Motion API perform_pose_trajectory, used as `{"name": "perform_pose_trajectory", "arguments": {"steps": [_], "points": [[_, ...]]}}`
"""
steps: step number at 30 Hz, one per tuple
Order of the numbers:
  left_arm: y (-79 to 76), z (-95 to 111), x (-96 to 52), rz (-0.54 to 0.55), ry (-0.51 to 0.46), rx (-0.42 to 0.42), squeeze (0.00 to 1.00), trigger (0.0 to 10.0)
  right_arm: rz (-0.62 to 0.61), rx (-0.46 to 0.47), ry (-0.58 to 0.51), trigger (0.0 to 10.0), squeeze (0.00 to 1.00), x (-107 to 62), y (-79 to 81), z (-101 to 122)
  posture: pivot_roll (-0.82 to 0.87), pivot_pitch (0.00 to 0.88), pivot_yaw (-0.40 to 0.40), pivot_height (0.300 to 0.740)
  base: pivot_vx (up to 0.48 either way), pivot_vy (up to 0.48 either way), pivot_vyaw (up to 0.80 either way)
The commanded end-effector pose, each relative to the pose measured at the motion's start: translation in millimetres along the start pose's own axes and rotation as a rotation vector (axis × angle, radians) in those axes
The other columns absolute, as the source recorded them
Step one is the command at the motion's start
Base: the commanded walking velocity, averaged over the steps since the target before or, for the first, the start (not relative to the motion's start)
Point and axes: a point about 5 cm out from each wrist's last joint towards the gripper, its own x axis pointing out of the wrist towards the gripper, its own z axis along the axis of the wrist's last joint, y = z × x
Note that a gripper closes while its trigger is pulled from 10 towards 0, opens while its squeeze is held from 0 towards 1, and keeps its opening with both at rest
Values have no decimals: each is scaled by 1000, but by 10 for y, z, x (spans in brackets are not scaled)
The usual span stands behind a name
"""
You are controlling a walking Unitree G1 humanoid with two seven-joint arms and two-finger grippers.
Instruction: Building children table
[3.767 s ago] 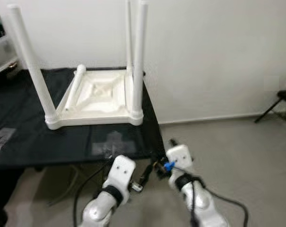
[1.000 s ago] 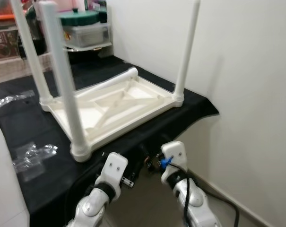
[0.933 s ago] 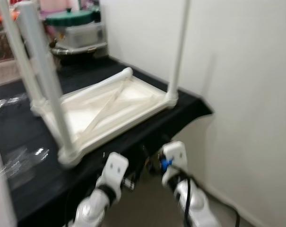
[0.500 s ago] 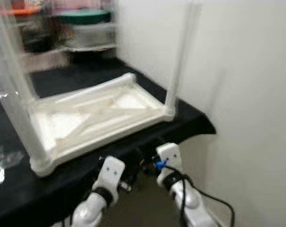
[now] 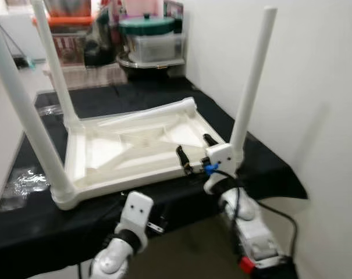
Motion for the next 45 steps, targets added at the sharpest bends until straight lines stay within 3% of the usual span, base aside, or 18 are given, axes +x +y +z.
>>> {"name": "perform_pose_trajectory", "arguments": {"steps": [1, 4, 5, 6, 7, 9, 10, 17, 22, 28, 38, 45], "points": [[-43, 45, -2, -20, -12, -18, 0, 10000, 77, -10, 53, 10000, 0, 129, -87, -6, 37, 0, -45, 740, 0, 0, 0], [-54, 69, -1, -24, -21, -26, 0, 10000, 164, -48, 110, 10000, 0, 241, -155, 4, 40, 0, -52, 740, 0, 0, 0], [-72, 90, -7, -31, -30, -41, 0, 10000, 263, -103, 159, 10000, 0, 333, -234, 30, 42, 0, -56, 740, 0, 0, 0], [-72, 90, -7, -31, -30, -41, 0, 10000, 263, -103, 159, 10000, 0, 333, -234, 30, 42, 0, -56, 740, 0, 0, 0], [-94, 109, -26, -39, -35, -52, 0, 10000, 367, -141, 229, 10000, 0, 398, -315, 50, 44, 22, -66, 740, 0, 0, 0], [-120, 131, -54, -52, -45, -68, 0, 10000, 431, -158, 274, 10000, 0, 455, -399, 99, 43, 35, -70, 740, 0, 0, 0], [-181, 186, -110, -80, -58, -86, 0, 10000, 545, -192, 337, 10000, 0, 528, -481, 194, 45, 69, -81, 740, 0, 0, 0], [-244, 270, -156, -103, -80, -107, 0, 10000, 611, -232, 385, 10000, 0, 617, -469, 269, 37, 111, -87, 740, 0, 0, 0], [-338, 404, -193, -143, -127, -110, 0, 10000, 594, -294, 429, 10000, 0, 771, -382, 352, 28, 147, -105, 740, 0, 0, 0], [-365, 481, -194, -121, -139, -138, 0, 10000, 660, -336, 432, 10000, 0, 934, -16, 454, 16, 196, -139, 740, 0, 0, 0], [-446, 495, -250, -127, -126, -156, 0, 10000, 768, -353, 396, 10000, 0, 1011, 287, 576, 6, 214, -164, 740, 0, 0, 0], [-505, 519, -254, -125, -122, -177, 0, 10000, 801, -432, 416, 10000, 0, 1028, 448, 556, -1, 215, -182, 740, 0, 0, 0]]}}
